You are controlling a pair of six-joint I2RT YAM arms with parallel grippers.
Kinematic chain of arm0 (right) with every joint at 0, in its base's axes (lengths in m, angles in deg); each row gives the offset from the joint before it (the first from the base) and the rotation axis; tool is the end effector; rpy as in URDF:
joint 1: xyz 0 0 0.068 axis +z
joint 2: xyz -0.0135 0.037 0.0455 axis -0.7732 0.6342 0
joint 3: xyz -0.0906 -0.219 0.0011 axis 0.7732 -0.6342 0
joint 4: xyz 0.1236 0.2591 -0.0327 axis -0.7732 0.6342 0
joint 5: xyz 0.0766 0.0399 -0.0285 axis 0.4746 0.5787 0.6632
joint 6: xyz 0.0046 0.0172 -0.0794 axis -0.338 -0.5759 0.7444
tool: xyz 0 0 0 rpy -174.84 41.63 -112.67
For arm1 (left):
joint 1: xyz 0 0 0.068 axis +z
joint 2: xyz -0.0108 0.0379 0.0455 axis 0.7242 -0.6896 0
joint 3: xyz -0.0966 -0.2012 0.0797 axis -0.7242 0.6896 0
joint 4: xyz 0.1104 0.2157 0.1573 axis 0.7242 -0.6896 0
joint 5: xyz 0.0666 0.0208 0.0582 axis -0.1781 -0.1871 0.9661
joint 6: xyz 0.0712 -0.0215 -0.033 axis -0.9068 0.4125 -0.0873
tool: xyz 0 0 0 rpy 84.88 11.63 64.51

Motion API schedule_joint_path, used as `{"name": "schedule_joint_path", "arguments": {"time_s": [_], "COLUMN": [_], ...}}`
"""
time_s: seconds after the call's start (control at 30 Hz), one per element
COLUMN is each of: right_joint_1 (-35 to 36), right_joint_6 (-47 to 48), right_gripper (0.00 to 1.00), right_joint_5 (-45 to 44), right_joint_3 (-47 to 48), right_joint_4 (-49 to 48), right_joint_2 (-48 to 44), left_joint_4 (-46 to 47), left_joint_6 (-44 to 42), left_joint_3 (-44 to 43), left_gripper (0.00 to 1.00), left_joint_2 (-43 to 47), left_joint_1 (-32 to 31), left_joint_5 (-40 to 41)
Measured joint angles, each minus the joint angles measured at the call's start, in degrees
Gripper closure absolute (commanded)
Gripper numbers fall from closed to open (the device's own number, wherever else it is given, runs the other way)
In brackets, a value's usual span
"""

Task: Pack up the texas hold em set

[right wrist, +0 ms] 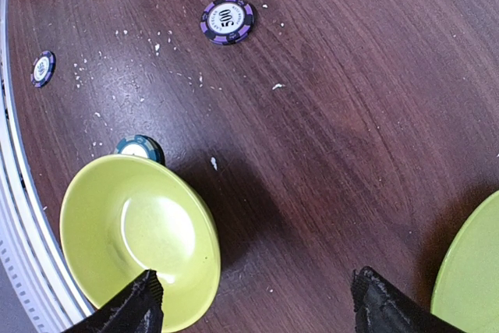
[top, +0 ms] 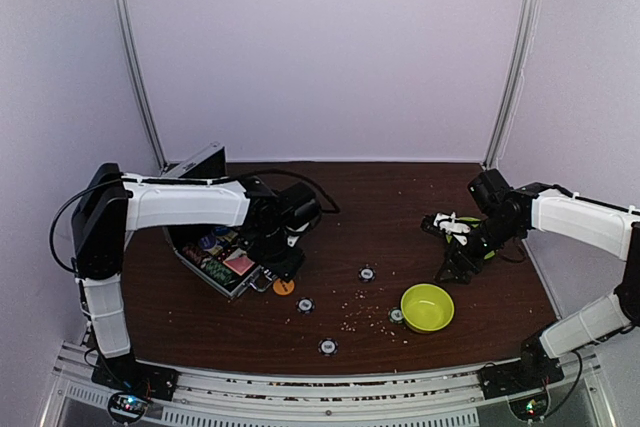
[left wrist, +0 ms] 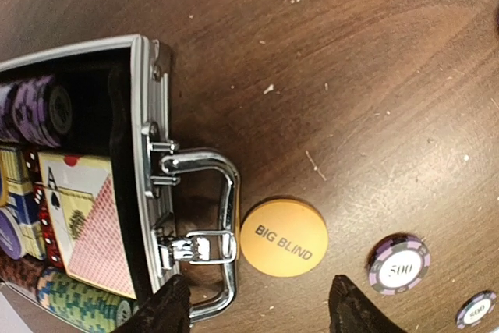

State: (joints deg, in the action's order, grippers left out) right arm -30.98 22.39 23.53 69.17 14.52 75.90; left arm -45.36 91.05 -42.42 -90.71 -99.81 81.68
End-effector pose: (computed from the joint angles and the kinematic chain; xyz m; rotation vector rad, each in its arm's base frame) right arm 0.2575 0.1288 0.1416 -1.3287 2.3057 0.6306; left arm 0.2512 -0.3147 0.1157 0.6299 2.7924 0.0365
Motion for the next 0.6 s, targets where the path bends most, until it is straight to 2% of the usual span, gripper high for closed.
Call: {"name": "schedule_joint_path", "arguments": {"time_s": [0.3,0.6], "right_joint_1": [0.0,0.0], "right_joint_6": [0.8,0.9], "right_gripper": [0.16,0.16], "right_joint_5": [0.0,0.0], "right_joint_3": [0.0,0.0], "right_joint_4": [0.1,0.3], "right_joint_2": [0.0,0.0], "left_joint_4": [3.7,5.0], "left_joint_6": [7.3,10.3], "left_joint_3": [2.9,3.8], "left_gripper": [0.36,0.37], "left_joint_2": [-0.9,-3.1], "left_joint_1": [0.0,0.1], "left_joint_5": [-3.0,-4.7]}}
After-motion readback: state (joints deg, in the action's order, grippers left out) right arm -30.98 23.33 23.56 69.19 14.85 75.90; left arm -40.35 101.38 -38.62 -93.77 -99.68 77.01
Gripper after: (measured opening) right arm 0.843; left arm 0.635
